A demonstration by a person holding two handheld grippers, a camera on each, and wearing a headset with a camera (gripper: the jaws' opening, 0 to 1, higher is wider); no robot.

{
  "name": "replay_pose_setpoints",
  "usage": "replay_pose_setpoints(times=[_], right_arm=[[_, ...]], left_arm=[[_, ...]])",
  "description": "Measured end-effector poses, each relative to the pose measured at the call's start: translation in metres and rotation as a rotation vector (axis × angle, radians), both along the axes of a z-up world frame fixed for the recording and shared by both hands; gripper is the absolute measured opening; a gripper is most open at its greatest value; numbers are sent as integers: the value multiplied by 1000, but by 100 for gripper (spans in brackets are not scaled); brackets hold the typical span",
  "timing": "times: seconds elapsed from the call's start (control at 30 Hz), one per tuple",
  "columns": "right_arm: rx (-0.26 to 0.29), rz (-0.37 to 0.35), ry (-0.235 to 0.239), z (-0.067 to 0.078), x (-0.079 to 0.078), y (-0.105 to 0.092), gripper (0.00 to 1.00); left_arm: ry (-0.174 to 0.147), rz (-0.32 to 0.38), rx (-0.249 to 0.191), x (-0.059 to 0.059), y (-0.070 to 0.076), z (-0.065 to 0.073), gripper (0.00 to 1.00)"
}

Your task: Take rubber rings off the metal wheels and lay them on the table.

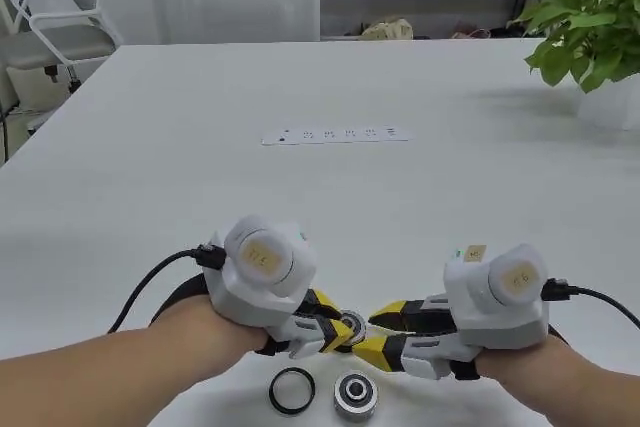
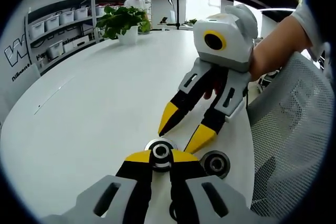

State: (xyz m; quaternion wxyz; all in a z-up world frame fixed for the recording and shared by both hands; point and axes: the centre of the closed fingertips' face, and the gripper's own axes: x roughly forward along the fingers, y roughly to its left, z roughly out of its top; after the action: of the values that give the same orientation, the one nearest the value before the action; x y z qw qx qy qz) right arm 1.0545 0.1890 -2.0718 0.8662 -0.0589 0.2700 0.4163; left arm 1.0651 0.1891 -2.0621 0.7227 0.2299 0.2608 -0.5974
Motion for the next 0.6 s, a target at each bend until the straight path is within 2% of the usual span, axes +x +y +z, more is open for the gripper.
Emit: replay_pose_setpoints(times=[0.17,0.3,0.47,0.6], right_arm=[[-20,24,-8,-2,1,8,27],[-15,-2,-2,-2,6,4,23],[-15,0,6,-3,2,3,21],[-21,-2,15,-5,-2,-1,16]], left_arm=[[0,1,0,0,0,0,7],[0,2,0,0,0,0,7],[-1,4,-1,0,0,0,7],[-1,7,-2,0,0,0,7]])
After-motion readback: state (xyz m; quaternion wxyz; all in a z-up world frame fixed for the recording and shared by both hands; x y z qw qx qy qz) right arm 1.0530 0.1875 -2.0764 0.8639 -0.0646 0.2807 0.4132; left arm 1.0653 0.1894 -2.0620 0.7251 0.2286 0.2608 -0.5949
